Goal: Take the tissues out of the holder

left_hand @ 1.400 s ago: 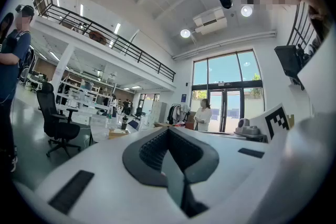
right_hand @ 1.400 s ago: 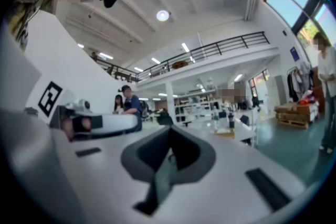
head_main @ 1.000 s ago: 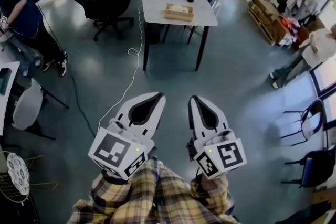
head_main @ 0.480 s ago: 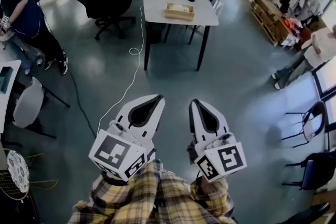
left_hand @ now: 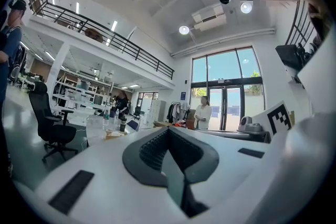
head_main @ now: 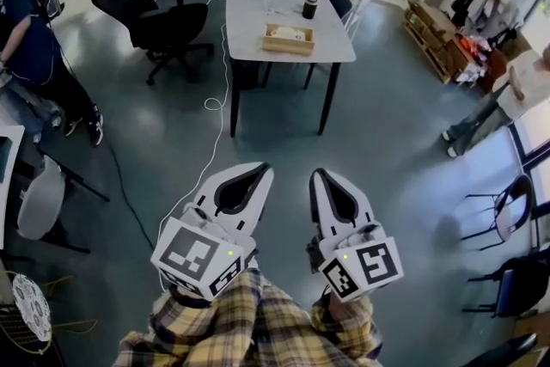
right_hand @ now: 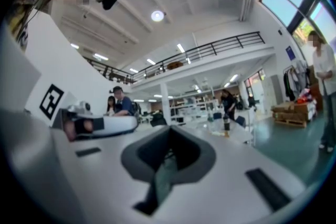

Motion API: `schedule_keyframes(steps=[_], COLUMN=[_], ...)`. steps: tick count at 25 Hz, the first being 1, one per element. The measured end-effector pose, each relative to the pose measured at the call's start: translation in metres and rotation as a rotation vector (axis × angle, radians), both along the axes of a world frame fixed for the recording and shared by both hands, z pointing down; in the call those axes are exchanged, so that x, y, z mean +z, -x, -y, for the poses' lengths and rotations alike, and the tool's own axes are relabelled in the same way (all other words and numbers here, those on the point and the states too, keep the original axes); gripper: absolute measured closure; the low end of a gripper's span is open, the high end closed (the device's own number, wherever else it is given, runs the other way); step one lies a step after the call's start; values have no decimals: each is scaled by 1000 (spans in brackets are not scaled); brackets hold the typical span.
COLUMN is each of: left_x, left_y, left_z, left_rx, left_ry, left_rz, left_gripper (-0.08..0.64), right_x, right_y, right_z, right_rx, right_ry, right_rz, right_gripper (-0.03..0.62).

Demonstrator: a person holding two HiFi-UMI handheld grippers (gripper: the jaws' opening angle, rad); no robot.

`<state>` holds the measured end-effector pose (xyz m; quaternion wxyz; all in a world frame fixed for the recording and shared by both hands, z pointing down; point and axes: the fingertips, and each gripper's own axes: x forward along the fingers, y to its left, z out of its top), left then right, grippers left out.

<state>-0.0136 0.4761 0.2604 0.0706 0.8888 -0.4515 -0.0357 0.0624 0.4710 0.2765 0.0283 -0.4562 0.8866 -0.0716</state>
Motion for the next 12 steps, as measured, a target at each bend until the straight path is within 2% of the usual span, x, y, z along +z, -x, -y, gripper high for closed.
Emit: schedule_keyframes(steps=[12], left_x=[10], left_y=[35], left_z=[96], left_rx=[37], left_ry=[9], left_rz=[5], left_gripper=[543], right_x=[9], right_y=[34], right_z=[94], right_rx=[41], right_ry=[9], right_rz=[-11], right_gripper=[582])
